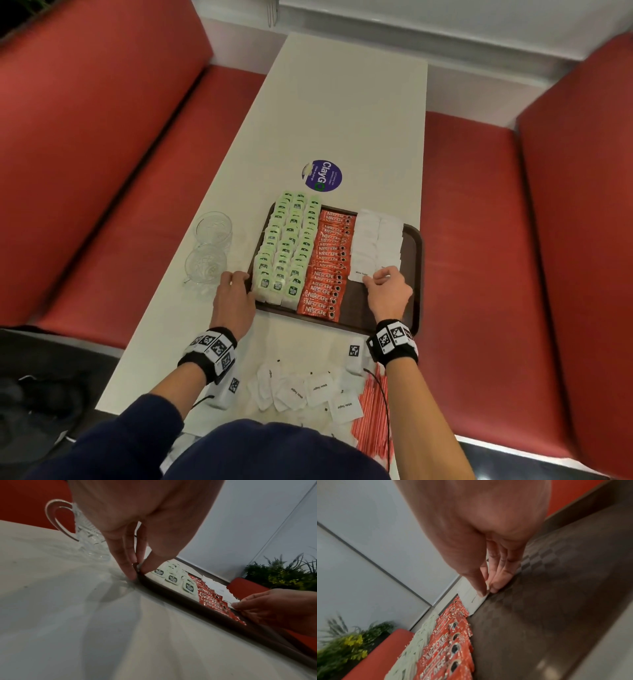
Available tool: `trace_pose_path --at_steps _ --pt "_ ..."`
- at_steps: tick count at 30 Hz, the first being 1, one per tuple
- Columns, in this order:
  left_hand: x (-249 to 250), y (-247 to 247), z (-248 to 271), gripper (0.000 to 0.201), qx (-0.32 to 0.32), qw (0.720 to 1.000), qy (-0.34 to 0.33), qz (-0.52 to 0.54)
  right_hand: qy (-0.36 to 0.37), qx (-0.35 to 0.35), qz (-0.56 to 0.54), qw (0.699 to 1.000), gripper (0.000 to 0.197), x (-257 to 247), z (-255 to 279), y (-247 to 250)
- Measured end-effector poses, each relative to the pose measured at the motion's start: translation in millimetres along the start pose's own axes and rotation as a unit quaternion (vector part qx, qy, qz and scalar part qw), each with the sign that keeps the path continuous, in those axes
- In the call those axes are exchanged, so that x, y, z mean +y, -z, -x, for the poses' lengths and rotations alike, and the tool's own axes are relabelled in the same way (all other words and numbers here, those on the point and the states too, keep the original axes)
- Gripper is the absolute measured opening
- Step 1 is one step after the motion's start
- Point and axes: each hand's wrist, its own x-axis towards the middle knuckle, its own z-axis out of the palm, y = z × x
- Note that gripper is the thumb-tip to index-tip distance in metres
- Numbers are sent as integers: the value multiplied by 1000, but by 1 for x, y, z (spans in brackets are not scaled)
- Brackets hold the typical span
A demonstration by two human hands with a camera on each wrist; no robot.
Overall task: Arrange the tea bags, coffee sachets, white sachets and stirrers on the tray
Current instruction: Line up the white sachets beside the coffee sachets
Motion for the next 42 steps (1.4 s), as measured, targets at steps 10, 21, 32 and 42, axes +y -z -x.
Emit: trace_pose_path --at_steps 10,21,32,42 --pt "-14 31 38 15 -49 984 -150 84 194 -127 30 972 15 -31 74 41" --pt "-67 9 97 68 -300 906 -296 -38 233 -339 296 862 64 45 184 47" --pt "-33 -3 85 62 -243 925 -286 -59 222 -304 170 911 61 23 183 18" --pt "-40 -1 104 69 -244 941 -228 -51 261 -384 338 819 67 54 199 54"
